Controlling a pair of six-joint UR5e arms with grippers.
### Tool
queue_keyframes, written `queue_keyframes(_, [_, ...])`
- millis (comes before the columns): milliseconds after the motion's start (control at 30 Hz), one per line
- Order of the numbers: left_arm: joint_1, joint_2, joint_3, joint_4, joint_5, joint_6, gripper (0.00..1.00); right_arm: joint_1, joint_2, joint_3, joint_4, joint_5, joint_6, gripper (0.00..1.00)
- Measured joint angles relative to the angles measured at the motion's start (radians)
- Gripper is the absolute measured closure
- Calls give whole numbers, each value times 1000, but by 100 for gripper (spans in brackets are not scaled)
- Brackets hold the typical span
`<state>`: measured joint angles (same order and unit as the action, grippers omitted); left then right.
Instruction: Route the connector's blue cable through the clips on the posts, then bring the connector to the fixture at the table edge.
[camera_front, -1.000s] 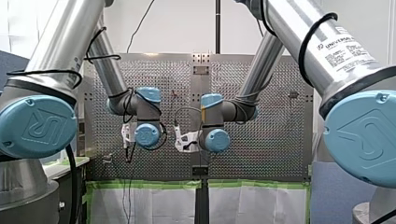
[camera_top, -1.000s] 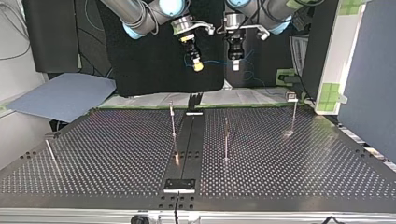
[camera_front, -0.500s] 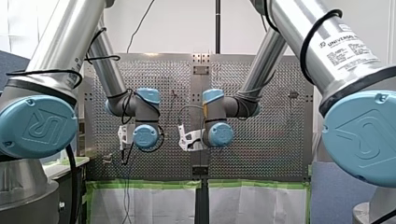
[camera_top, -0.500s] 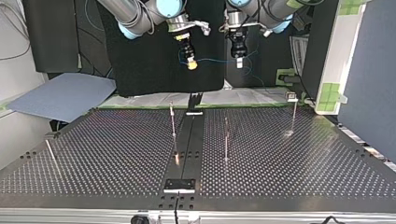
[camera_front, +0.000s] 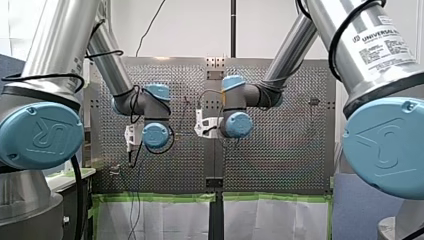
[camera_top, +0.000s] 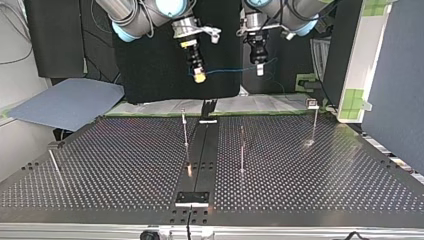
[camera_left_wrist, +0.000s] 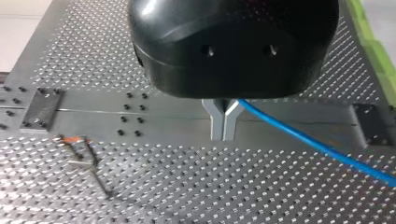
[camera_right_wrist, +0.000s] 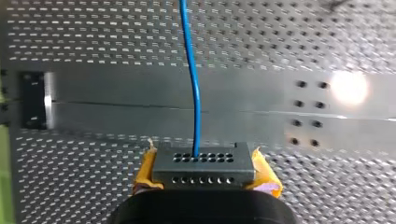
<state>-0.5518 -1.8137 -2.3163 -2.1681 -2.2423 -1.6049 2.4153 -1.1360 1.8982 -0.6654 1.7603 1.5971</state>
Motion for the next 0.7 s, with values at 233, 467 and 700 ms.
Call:
queue_keyframes(233, [16, 63, 28, -44, -9, 5, 100, -25, -62, -22, 18, -31, 13, 100])
queue_keyframes(467, [35, 106, 71, -84, -9, 9, 100, -54, -108, -64, 60, -67, 13, 100])
queue_keyframes(700, [75, 110, 121, -131, 8, 30, 100, -82, -113, -83, 65, -88, 14, 100])
